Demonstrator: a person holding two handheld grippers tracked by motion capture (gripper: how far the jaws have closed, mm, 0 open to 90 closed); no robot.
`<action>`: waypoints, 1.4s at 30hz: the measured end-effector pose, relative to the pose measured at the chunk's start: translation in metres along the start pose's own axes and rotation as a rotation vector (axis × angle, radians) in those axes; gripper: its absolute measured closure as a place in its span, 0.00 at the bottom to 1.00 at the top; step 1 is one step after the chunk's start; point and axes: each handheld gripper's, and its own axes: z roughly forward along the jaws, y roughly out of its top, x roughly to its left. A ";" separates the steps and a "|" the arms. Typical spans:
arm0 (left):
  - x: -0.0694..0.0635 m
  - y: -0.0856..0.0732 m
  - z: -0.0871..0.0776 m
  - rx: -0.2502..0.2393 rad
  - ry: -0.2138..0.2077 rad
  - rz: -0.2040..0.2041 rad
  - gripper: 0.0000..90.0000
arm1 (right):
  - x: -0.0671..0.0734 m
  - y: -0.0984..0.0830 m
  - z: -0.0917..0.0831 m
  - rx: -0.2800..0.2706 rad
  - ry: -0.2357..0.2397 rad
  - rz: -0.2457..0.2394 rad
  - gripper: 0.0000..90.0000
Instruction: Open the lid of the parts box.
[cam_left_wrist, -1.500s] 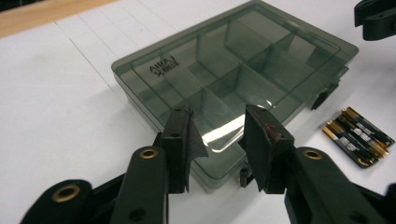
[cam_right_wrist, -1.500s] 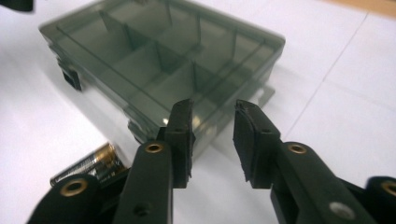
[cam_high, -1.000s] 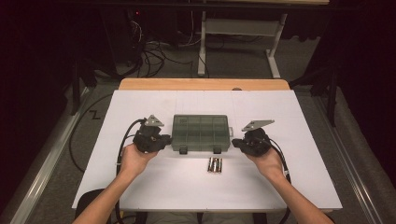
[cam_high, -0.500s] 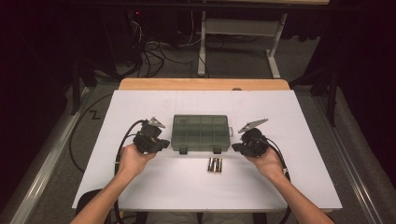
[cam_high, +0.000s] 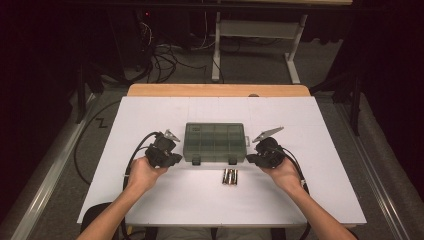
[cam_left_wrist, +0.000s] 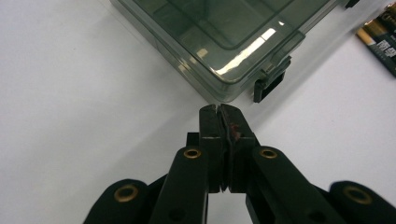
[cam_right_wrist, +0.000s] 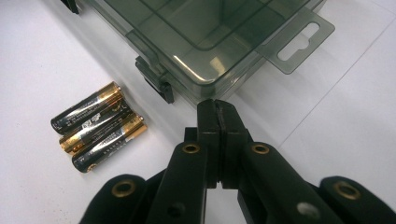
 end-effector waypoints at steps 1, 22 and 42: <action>-0.001 0.000 0.001 0.000 0.003 0.001 0.97 | 0.001 0.000 0.000 0.003 0.001 0.005 1.00; -0.003 0.007 -0.003 -0.071 0.001 -0.005 0.88 | 0.005 0.001 -0.011 -0.087 -0.002 -0.001 1.00; 0.000 0.029 -0.015 -0.190 0.063 -0.042 0.53 | 0.001 0.011 -0.013 -0.182 -0.013 0.043 0.93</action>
